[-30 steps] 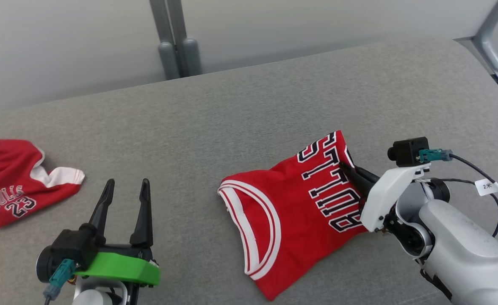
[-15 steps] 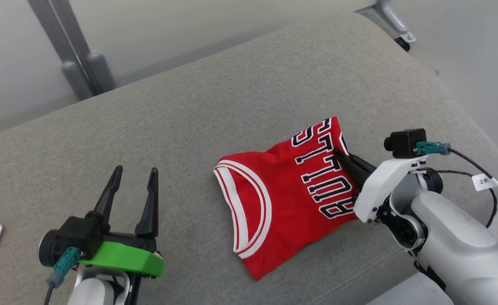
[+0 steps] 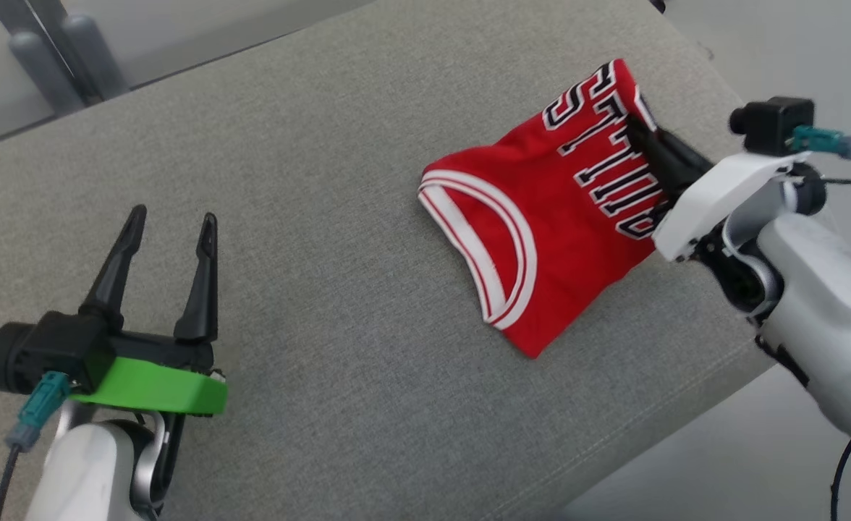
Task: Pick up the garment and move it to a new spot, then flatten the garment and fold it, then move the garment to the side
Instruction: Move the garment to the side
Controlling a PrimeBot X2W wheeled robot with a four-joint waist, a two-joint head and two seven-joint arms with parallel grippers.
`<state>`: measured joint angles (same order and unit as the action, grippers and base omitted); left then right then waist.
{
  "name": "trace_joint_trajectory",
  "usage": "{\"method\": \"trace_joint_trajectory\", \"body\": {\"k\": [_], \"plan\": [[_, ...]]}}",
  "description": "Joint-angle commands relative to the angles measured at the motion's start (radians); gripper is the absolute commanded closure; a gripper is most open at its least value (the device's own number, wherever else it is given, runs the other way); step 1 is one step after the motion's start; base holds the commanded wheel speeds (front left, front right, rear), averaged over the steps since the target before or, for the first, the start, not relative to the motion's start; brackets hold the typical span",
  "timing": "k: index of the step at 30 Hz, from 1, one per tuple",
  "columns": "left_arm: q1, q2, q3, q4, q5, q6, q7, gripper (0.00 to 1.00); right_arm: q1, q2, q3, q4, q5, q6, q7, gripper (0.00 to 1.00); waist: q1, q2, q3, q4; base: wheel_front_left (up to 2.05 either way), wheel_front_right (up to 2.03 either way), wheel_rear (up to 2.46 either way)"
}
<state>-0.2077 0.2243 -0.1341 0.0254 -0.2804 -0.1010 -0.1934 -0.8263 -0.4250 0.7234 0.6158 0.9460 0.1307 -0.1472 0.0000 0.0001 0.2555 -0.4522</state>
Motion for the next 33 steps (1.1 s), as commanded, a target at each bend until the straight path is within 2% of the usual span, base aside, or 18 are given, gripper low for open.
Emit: {"method": "trace_joint_trajectory", "body": {"k": [1,7,13,18,19,20,21,22,28,30,33], "plan": [[-0.029,0.021,0.010,-0.019,0.013,0.005,0.010,0.00,-0.041,-0.022,-0.008,0.018,0.011,0.000,-0.017,1.00,0.0000,-0.0001,0.126,0.063,0.00,0.00,0.00],[-0.071,0.060,0.022,-0.080,0.015,0.004,0.040,0.00,-0.130,-0.113,-0.031,0.095,0.041,0.000,-0.043,1.00,0.0000,-0.0001,0.229,0.119,0.00,0.00,0.00],[-0.100,0.076,0.024,-0.116,0.017,0.006,0.052,0.00,-0.174,-0.208,-0.060,0.213,0.066,0.000,-0.052,1.00,0.0000,-0.0001,0.292,0.174,0.00,0.00,0.00],[-0.106,0.086,0.026,-0.133,0.012,0.010,0.057,0.00,-0.206,-0.240,-0.082,0.312,0.068,0.000,-0.071,1.00,0.0000,-0.0001,0.322,0.204,0.00,0.00,0.00],[-0.106,0.088,0.027,-0.134,0.011,0.011,0.057,0.00,-0.213,-0.237,-0.086,0.338,0.064,0.000,-0.076,0.73,0.0000,-0.0001,0.325,0.208,0.00,0.00,0.00],[-0.106,0.090,0.026,-0.134,0.010,0.011,0.057,0.00,-0.220,-0.234,-0.088,0.362,0.060,0.000,-0.078,0.34,0.0000,-0.0001,0.327,0.212,0.00,0.00,0.00],[-0.109,0.090,0.026,-0.134,0.009,0.012,0.056,0.00,-0.231,-0.233,-0.092,0.396,0.055,0.000,-0.081,0.11,0.0000,-0.0001,0.329,0.216,0.00,0.00,0.00],[-0.111,0.089,0.025,-0.134,0.008,0.012,0.055,0.00,-0.240,-0.232,-0.094,0.422,0.048,0.000,-0.085,0.00,0.0000,-0.0001,0.329,0.220,0.00,0.00,0.00],[-0.104,0.068,0.018,-0.105,-0.005,0.018,0.024,0.00,-0.299,-0.215,-0.101,0.590,-0.035,0.000,-0.114,0.00,0.0000,-0.0001,0.285,0.247,0.00,0.00,0.00],[-0.094,0.058,0.015,-0.086,-0.007,0.020,0.010,0.00,-0.306,-0.208,-0.104,0.601,-0.060,0.000,-0.118,0.00,0.0000,-0.0001,0.253,0.256,0.00,0.00,0.00],[-0.070,0.044,0.017,-0.056,-0.014,0.028,-0.012,0.00,-0.306,-0.205,-0.127,0.553,-0.109,0.000,-0.118,0.00,0.0000,-0.0001,0.185,0.269,0.00,0.00,0.00]]}}
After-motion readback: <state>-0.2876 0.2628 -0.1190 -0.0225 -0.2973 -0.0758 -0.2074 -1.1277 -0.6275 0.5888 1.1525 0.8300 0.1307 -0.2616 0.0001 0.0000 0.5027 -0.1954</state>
